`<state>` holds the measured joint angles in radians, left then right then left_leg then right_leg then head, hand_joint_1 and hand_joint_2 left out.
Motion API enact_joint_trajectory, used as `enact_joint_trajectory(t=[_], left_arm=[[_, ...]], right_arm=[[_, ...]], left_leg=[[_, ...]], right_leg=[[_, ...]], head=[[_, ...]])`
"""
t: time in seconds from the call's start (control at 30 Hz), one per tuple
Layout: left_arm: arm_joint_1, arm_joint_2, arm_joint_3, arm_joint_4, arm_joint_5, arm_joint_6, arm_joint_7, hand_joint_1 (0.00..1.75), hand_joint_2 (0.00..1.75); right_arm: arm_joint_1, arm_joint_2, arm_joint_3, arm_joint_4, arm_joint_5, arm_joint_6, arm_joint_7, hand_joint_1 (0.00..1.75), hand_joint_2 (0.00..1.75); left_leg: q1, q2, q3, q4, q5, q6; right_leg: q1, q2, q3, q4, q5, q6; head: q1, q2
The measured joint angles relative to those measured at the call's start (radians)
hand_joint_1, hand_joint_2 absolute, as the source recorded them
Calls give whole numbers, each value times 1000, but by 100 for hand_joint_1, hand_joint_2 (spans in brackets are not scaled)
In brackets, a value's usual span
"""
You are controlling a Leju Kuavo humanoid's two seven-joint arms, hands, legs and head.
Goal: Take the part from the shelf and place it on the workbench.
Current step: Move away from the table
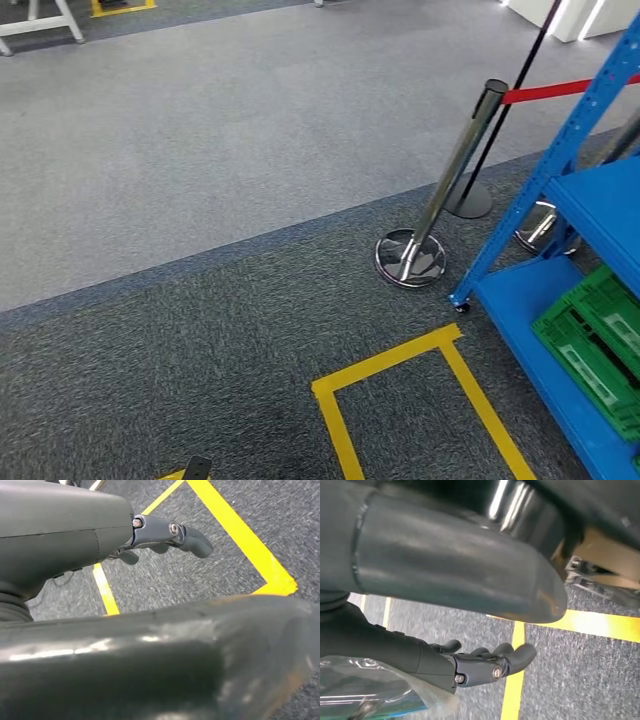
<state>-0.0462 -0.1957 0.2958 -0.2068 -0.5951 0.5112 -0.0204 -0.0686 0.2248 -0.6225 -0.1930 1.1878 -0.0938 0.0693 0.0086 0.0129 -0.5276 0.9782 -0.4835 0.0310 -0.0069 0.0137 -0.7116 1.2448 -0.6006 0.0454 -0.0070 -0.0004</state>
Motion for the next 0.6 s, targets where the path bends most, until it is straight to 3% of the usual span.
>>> enact_joint_trajectory(t=[0.03, 0.07, 0.1, 0.17, 0.23, 0.3, 0.33, 0.4, 0.47, 0.5, 0.53, 0.57, 0.6], left_arm=[[1, 1, 0, 0, 0, 0, 0, 0, 0], [1, 1, 0, 0, 0, 0, 1, 0, 0], [1, 0, 0, 0, 0, 0, 1, 0, 0], [0, -1, 0, 0, 0, -1, 0, 0, 0], [0, -1, 0, 0, -2, -2, -4, 0, 0], [-2, -1, 0, 0, -5, -1, -11, 0, 0], [-4, -1, 0, 0, -6, 0, -15, 0, 0], [-5, -1, 0, 0, -7, 1, -21, 0, 0], [-3, -1, 0, 0, -7, 2, -23, 0, 0], [-2, -1, 0, 0, -7, 2, -23, 0, 0], [-1, 0, 0, 0, -7, 2, -24, 0, 0], [0, 0, 0, 0, -7, 2, -24, 0, 0], [0, 0, 0, 0, -7, 2, -24, 0, 0]], right_arm=[[1, 0, 0, 0, 0, 0, 0, 0, 0], [2, 0, -1, 0, 0, 0, 0, 0, 0], [3, 0, -1, 0, 0, 0, 0, 0, 0], [1, -1, -2, 0, 0, 0, 0, 0, 0], [-1, -1, -2, 0, 0, 0, 0, 0, 0], [1, -1, -2, 0, 0, 0, 0, 0, 0], [2, -1, -3, 0, -1, -1, 1, 0, 0], [2, -1, -3, 0, -1, -2, 3, 0, 0], [-1, -1, -3, 0, -1, -3, 3, 0, 0], [-1, -1, -3, 0, -2, -3, 4, 0, 0], [0, -1, -4, 0, -2, -3, 5, 0, 0], [1, -1, -4, 0, -2, -4, 6, 0, 0], [1, -1, -5, 0, -2, -4, 6, 0, 0]], left_leg=[[0, 16, 0, 0, -1, 0], [0, 31, 1, 1, -3, -2], [1, 43, 3, 2, -5, -4], [0, 65, 8, 7, -13, -14], [-4, 82, 11, 12, -20, -27], [-5, 97, 15, 13, -22, -36], [-2, 95, 17, 16, -26, -42], [3, 56, 0, 63, -61, -50], [5, 9, -57, 190, -126, -54], [4, 1, -90, 260, -151, -54], [4, -1, -114, 306, -160, -53], [4, -3, -123, 314, -147, -51], [4, -7, -113, 282, -115, -47]], right_leg=[[-3, -6, -13, 31, -6, 4], [-6, -11, -5, 23, 7, 8], [-9, -18, 22, -22, 35, 11], [-9, -56, 106, -161, 92, 11], [-5, -80, 151, -237, 109, -2], [-2, -65, 151, -241, 108, -18], [-3, -56, 150, -241, 110, -25], [-6, -36, 152, -245, 114, -39], [-6, -13, 153, -246, 115, -48], [-5, 0, 153, -246, 115, -51], [-4, 15, 154, -245, 115, -52], [-3, 31, 156, -245, 115, -52], [-2, 46, 157, -244, 115, -52]], head=[[0, 0], [0, 0], [0, 0], [1, 0], [-2, 0], [-5, 0], [-6, 0], [-9, 0], [-13, 0], [-13, 0], [-14, 0], [-13, 0], [-13, 0]])
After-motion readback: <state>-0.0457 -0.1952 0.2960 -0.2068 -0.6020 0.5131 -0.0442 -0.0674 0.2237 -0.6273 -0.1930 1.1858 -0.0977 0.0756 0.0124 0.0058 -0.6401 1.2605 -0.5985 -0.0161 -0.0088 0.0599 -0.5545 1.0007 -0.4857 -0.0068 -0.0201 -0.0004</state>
